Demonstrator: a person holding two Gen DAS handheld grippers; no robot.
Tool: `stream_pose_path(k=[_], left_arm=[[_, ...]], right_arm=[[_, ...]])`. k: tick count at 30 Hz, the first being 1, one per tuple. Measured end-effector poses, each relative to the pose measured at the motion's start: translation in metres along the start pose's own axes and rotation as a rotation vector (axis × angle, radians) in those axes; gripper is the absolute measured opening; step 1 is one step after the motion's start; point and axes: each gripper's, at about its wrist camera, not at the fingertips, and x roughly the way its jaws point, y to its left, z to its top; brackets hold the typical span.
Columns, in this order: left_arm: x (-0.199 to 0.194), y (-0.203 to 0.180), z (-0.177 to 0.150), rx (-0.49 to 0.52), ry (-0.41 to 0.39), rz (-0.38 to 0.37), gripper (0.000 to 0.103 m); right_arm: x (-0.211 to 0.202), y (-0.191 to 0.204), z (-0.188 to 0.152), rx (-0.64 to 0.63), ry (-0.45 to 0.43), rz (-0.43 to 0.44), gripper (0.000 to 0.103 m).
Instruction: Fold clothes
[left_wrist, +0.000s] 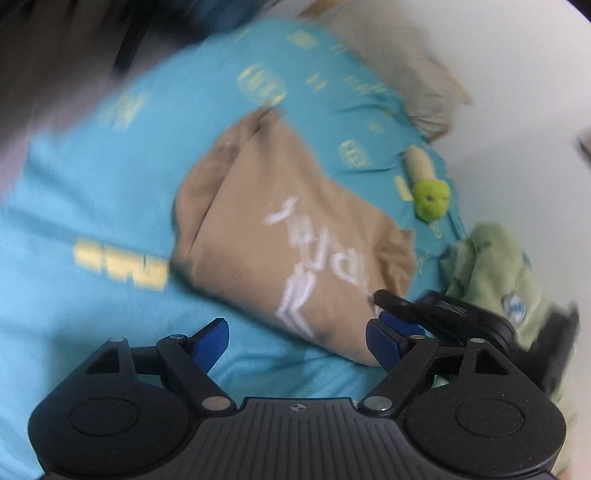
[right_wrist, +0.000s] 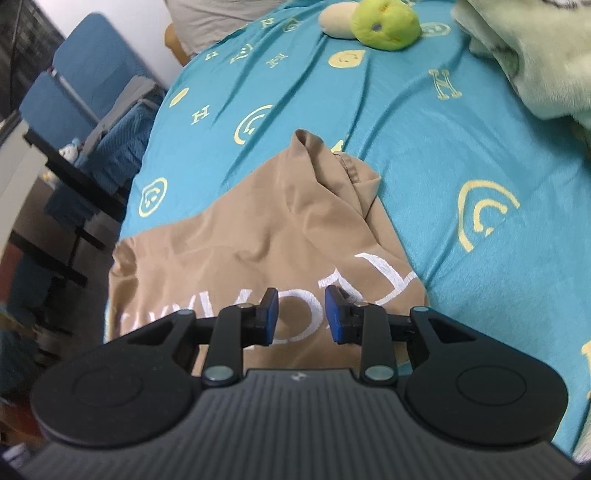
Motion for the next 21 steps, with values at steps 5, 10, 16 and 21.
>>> stream_pose_path(k=[5, 10, 16, 21], left_arm=[[0.02, 0.029, 0.015, -0.155, -0.07, -0.098, 0.075], [0.018, 0.038, 0.016, -0.226, -0.13, -0.168, 0.041], [0.014, 0.03, 0.016, -0.183, -0.172, -0.187, 0.027], [0.016, 0.024, 0.017, -0.176, -0.177, -0.19, 0.026]], right_arm=[[-0.007, 0.004, 0.003, 0.017, -0.019, 0.027, 0.032], [-0.017, 0.005, 0.003, 0.082, -0.01, 0.096, 0.032], [-0.032, 0.0, -0.006, 0.284, 0.053, 0.338, 0.095], [-0.022, -0.003, -0.028, 0.464, 0.176, 0.488, 0.097]])
